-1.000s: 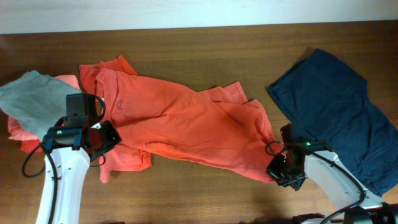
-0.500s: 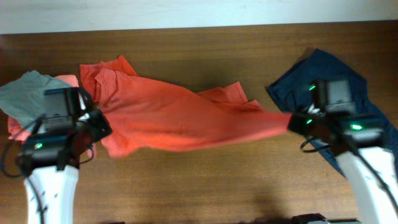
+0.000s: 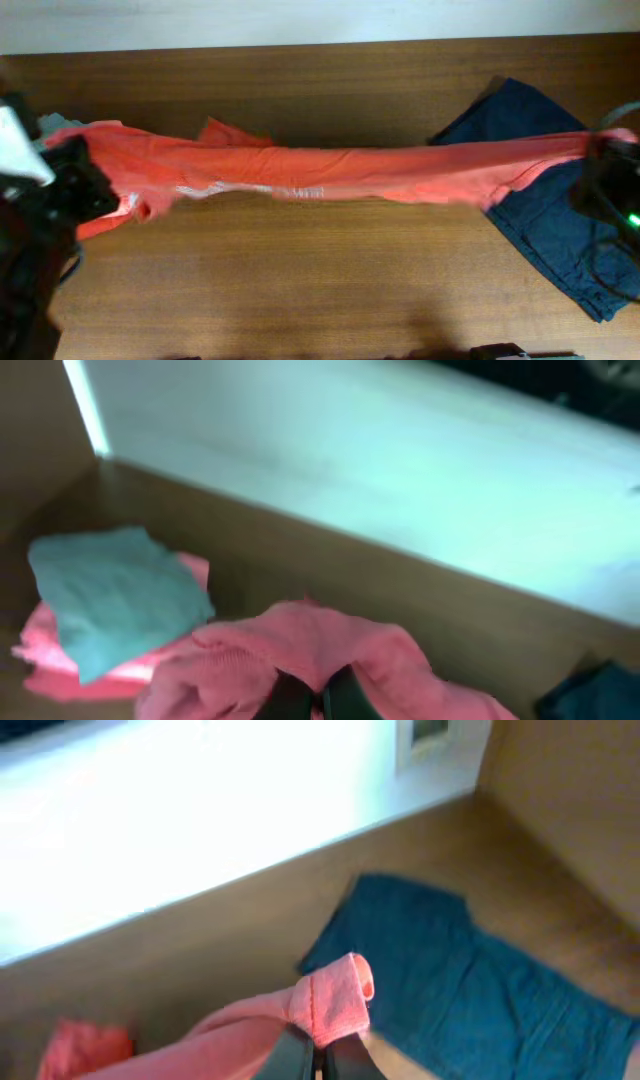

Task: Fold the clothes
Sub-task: 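Lift the T-shirt with both grippers and shake it out in the air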

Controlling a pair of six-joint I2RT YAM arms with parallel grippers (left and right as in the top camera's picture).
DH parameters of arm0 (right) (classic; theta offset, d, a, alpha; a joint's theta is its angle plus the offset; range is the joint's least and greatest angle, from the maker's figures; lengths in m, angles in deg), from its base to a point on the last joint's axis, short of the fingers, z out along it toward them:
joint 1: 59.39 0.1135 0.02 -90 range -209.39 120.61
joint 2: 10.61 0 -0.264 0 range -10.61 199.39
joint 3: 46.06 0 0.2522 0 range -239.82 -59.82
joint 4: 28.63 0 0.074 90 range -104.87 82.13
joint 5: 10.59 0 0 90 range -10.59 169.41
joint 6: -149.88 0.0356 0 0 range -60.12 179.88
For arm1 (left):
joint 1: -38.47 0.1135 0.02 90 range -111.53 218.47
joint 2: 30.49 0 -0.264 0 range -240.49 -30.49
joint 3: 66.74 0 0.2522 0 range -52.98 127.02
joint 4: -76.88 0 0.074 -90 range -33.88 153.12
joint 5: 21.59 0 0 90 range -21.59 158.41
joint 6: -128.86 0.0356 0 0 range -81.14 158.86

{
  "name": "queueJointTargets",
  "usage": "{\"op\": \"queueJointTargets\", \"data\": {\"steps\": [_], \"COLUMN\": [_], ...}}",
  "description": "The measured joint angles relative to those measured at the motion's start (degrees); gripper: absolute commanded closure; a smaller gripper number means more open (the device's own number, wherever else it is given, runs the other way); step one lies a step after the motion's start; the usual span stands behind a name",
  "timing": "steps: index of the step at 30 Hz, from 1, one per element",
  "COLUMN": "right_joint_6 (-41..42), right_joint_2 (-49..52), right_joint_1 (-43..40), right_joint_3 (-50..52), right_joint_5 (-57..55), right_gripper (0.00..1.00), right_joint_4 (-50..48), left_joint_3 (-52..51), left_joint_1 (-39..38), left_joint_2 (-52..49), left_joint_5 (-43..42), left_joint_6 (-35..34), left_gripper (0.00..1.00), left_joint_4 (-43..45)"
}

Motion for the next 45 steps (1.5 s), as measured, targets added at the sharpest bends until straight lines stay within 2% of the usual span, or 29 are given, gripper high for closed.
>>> {"op": "queueJointTargets", "data": {"steps": [3, 9, 14, 18, 21, 24, 26, 28, 31, 33, 34, 36, 41, 45], "right_joint_6": [-1.2, -2.5, -3.4, -4.4, -5.3, -6.0, -7.3, -8.1, -8.5, -8.8, -9.0, -9.2, -9.4, -9.9], "right_joint_2": [-0.3, 1.8, 9.9, 20.7, 30.4, 38.3, 41.3, 41.7, 41.9, 41.6, 40.7, 38.9, 37.1, 38.0], "right_joint_1": [0.0, 0.0, 0.0, 0.0, 0.0, -0.8, -2.1, -3.5, -5.4, -7.1, -8.3, -9.7, -10.3, -10.3], "right_joint_3": [-3.4, -4.0, -4.3, -4.3, -4.2, -3.9, -3.9, -5.7, -13.7, -21.1, -24.4, -26.8, -24.6, -16.3], "right_joint_5": [-2.2, -4.0, -4.5, -4.5, -4.6, -4.4, -4.4, -4.3, -3.9, -2.7, -1.6, 0.0, 1.6, 4.2], "right_gripper": [0.96, 0.96, 0.96, 0.96, 0.96, 0.96, 0.96, 0.96, 0.96, 0.96, 0.96, 0.96, 0.96, 0.96], "right_joint_4": [0.3, 0.6, 1.9, 1.4, -1.8, -8.6, -13.2, -13.6, -12.8, -10.6, -9.1, -4.7, 4.1, 8.0], "left_joint_3": [3.5, 4.4, 4.5, 4.4, 4.4, 4.2, 4.2, 5.0, 10.7, 16.3, 22.0, 26.5, 29.4, 27.6], "left_joint_1": [0.0, 0.0, 0.0, 0.0, -0.7, -2.2, -3.4, -3.9, -3.8, -3.7, -3.5, -3.4, -3.3, -3.2], "left_joint_2": [0.5, -1.2, -9.2, -18.6, -26.2, -33.8, -38.6, -40.8, -42.1, -42.0, -41.6, -40.1, -36.9, -39.3], "left_joint_5": [0.0, -0.7, -3.2, -4.4, -5.0, -5.5, -6.2, -6.8, -7.2, -7.5, -7.7, -7.9, -8.0, -8.0], "left_joint_6": [0.2, 0.2, 0.4, 0.4, 0.4, 2.3, 4.0, 5.2, 5.9, 6.3, 6.6, 7.0, 8.0, 8.5], "left_gripper": [1.00, 1.00, 1.00, 1.00, 1.00, 1.00, 1.00, 1.00, 1.00, 1.00, 1.00, 1.00, 1.00, 1.00], "left_joint_4": [0.1, -0.9, -1.3, 0.6, 5.8, 17.4, 26.3, 31.8, 33.9, 32.7, 30.1, 24.0, 4.5, -10.3]}}
